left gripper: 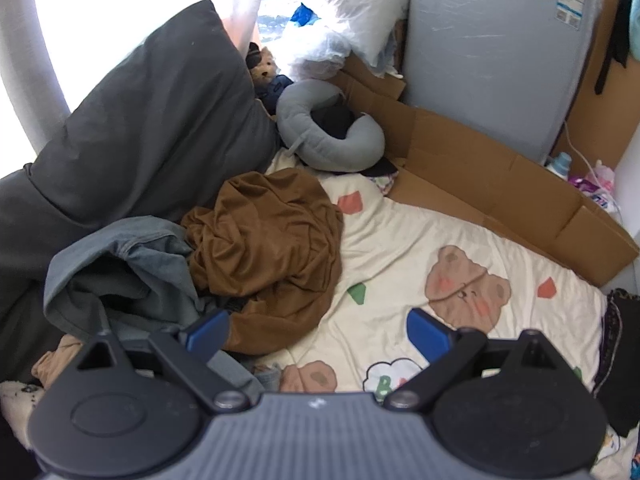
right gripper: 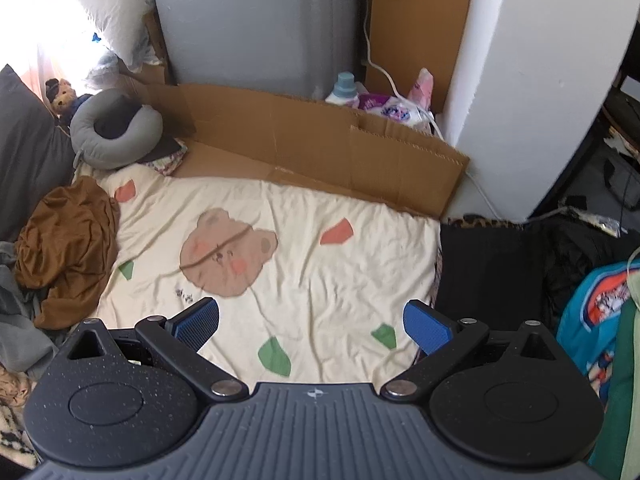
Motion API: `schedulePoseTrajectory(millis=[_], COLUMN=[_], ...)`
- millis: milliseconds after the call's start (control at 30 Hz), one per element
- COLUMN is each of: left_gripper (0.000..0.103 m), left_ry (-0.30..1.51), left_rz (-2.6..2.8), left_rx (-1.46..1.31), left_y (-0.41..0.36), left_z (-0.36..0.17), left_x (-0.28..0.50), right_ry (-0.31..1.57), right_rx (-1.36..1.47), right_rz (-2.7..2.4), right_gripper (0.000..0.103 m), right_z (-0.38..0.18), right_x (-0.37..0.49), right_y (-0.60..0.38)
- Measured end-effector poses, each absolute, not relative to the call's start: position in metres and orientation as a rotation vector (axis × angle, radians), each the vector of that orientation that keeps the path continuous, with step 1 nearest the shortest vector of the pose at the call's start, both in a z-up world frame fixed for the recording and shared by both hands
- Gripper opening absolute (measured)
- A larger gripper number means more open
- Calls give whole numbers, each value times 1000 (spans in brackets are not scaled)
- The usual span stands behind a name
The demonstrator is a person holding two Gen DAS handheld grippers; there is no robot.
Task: Fold clothes
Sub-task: 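Move the left gripper toward the crumpled brown garment on the bed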
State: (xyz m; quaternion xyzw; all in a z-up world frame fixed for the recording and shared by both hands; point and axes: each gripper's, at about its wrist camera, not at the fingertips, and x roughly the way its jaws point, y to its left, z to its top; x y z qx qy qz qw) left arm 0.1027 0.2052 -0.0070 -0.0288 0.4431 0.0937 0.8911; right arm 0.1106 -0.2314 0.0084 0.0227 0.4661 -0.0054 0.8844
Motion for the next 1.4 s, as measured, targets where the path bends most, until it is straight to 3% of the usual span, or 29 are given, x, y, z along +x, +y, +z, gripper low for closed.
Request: schedulePoseTrajectory(millis=[367,1400], left_gripper=[97,97], left_ry=[934,939], left_rz=[208,288], left_rx=[-121,-95], left_y=[227,250], left_z=[-45,-182], left_x=[132,181], right_ry=[906,902], right_rx=[-27,-67], right_rz=[81,187], right_gripper=[101,102], right_z=[6,-139], right_x=[158,205], right_y=[-219,-200])
